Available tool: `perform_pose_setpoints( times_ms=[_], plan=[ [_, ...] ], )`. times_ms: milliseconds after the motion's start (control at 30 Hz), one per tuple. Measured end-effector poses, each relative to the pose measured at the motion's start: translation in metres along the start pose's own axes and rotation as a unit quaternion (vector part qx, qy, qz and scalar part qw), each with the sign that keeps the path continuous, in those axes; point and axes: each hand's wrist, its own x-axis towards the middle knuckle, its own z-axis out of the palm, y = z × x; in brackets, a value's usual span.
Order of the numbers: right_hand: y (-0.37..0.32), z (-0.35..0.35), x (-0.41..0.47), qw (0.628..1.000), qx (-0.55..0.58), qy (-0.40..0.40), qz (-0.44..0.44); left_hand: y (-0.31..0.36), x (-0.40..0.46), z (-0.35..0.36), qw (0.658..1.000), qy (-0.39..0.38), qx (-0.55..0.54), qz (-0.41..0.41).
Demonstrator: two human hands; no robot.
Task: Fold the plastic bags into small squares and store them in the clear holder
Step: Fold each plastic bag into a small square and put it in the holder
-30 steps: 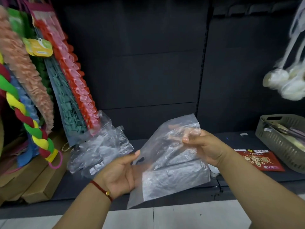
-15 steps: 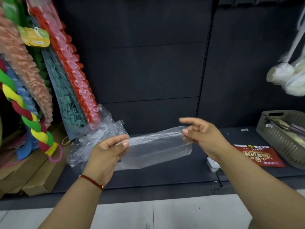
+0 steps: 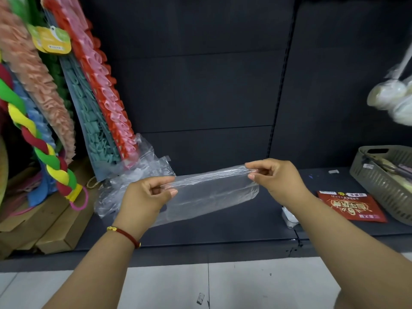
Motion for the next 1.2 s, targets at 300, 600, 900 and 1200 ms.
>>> perform_pose_setpoints(
  times_ms=[300,600,900,1200],
  plan=[
    [-0.004,0.005,-0.001,0.997,-0.056,0.035,-0.024,0.008,0.000,0.001,0.996,0.031,0.061,0.063],
    [-0.014,0.026,-0.014,0.996,-0.031,0.081,-0.009,0.009,-0.015,0.031,0.987,0.125,0.025,0.101],
    [-0.017,0.021,-0.011,0.995,-0.025,0.094,-0.004,0.009,-0.012,0.035,0.982,0.158,0.042,0.095],
    [-0.012,0.015,-0.018,0.995,0.098,-0.024,0.028,0.003,-0.002,0.027,0.979,0.203,-0.014,0.000]
  ],
)
